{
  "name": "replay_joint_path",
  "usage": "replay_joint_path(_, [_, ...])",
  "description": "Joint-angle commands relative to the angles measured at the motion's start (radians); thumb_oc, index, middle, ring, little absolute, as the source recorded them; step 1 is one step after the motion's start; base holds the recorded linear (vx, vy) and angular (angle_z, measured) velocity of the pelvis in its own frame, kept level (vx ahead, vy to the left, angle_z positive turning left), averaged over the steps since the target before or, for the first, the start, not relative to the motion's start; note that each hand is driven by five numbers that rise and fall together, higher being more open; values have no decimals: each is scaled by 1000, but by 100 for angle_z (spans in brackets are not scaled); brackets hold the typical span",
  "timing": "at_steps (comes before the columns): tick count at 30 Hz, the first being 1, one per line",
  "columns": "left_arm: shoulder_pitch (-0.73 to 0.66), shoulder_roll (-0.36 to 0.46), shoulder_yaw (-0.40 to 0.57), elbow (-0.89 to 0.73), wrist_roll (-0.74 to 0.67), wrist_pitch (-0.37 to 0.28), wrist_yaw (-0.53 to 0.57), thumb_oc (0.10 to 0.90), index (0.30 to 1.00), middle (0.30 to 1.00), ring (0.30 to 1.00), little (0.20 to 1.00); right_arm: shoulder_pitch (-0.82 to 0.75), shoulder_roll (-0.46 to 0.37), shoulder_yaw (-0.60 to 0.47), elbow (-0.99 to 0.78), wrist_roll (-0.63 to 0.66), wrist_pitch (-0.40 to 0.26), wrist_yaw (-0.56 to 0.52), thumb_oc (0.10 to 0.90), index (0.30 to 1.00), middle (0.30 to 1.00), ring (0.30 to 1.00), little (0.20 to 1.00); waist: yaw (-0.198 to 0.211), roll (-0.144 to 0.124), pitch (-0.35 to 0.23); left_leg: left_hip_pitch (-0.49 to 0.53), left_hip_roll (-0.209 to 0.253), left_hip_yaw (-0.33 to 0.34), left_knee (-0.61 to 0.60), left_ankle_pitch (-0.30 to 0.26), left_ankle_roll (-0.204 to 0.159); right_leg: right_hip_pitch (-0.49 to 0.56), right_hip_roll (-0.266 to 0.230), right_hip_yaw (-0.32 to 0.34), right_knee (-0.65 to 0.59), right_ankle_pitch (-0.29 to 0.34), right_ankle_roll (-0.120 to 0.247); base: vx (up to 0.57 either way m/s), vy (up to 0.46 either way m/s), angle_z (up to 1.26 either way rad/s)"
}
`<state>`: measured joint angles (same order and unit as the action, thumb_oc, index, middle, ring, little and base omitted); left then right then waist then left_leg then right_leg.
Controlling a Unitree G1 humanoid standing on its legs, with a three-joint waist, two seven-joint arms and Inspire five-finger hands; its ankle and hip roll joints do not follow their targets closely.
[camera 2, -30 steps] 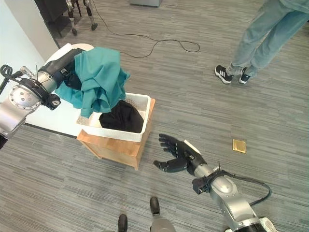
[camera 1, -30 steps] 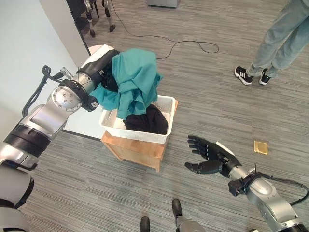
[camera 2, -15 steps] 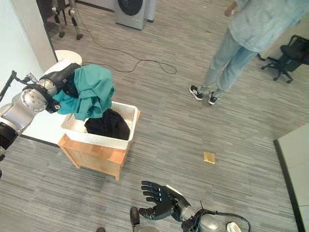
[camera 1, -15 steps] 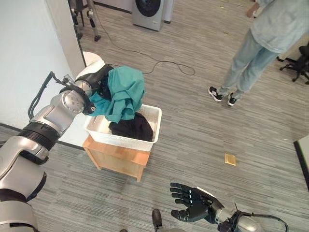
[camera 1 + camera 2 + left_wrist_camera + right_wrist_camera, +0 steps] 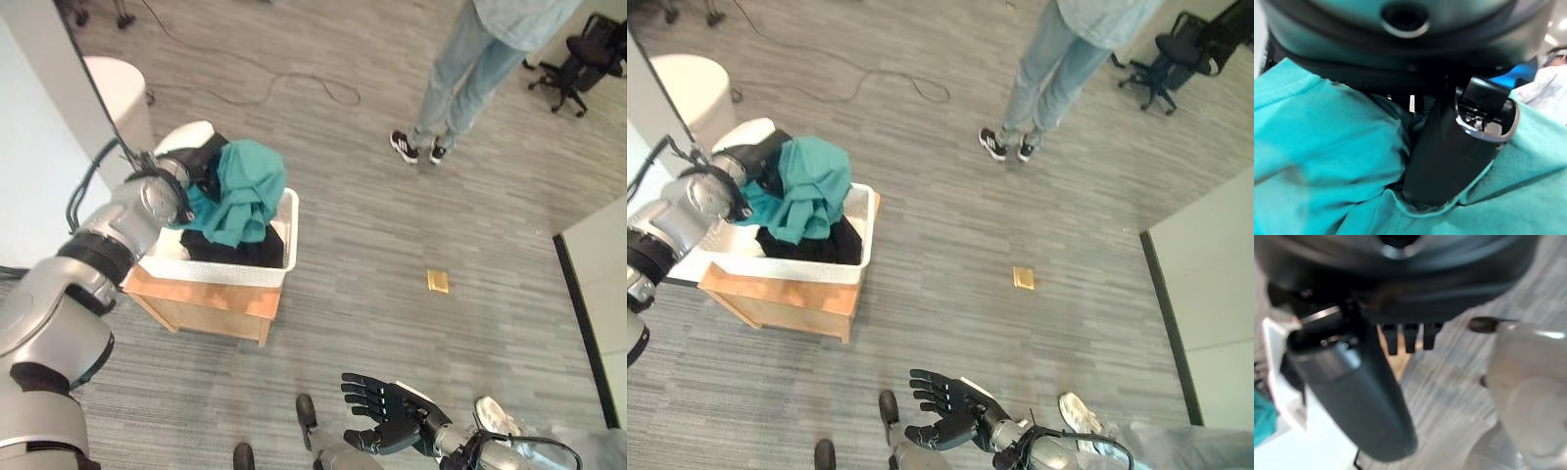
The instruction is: Pick up bed clothes into laundry basket.
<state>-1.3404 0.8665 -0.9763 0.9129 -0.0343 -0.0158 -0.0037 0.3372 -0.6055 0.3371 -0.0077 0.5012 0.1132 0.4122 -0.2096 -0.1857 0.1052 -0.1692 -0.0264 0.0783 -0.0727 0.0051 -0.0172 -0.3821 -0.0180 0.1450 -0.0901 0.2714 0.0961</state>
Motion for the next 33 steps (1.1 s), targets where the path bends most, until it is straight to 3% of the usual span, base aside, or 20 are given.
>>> replay_joint_path(1, [-351,9,5,64,9,-63,113,400,300,300,300,300,-39,-52,-97,-55,13,-76,12,800,900,900,900,900,6,79,89,-43,46,-48,-15,51,-26,103,7,-41,3,-111,60,7,-4,-22])
replay_joint_path(8, [-423,70,-47,153,7,-68,119,400,300,300,300,300,-3,-36,-118,-32,27,-103,-10,800,900,900,900,900,-16,58,125,-101,61,-30,-15,47,-29,35,22,-27,3,-98,61,5,-8,-18])
replay_joint_path(17, [-367,102,-31,201,23,-70,112,400,300,300,300,300,13,-30,-122,-20,42,-135,-30,800,900,900,900,900,-12,41,150,-162,66,-64,-15,56,-36,-9,17,-63,3,-102,63,4,-37,5])
replay_joint_path(18, [-372,101,-34,203,22,-70,113,648,672,672,672,672,14,-32,-123,-15,43,-136,-31,800,900,900,900,900,-11,42,150,-168,66,-69,-15,57,-36,-11,14,-68,3,-103,64,-3,-31,11])
replay_joint_path(19, [-382,94,-48,207,25,-70,108,648,672,672,672,672,12,-39,-121,-11,45,-135,-33,800,900,900,900,900,-8,44,151,-173,65,-73,-15,59,-37,-14,13,-73,3,-103,64,-2,-25,14])
replay_joint_path(20, [-393,93,-55,200,25,-73,111,800,900,900,900,900,13,-41,-120,-3,46,-135,-32,800,900,900,900,900,-5,46,152,-179,63,-80,-15,62,-37,-17,11,-80,3,-104,65,0,-24,18])
replay_joint_path(28, [-419,104,-74,19,11,-99,149,800,900,900,900,900,9,-78,-117,-6,35,-134,-23,800,900,900,900,900,27,51,157,-201,51,-120,-15,69,-40,-24,0,-117,3,-104,69,-10,-18,15])
replay_joint_path(32, [-400,119,-74,-175,8,-113,153,800,900,900,900,900,-17,-101,-109,14,11,-135,-19,800,900,900,900,900,57,61,152,-192,45,-137,-15,77,-41,-6,-7,-138,3,-106,70,-19,-17,16])
replay_joint_path(33, [-368,127,-31,-256,-31,-120,159,800,900,900,900,900,-28,-97,-103,22,5,-132,-21,800,900,900,900,900,75,64,146,-182,42,-141,-15,76,-40,7,-8,-146,3,-108,70,-24,-16,18])
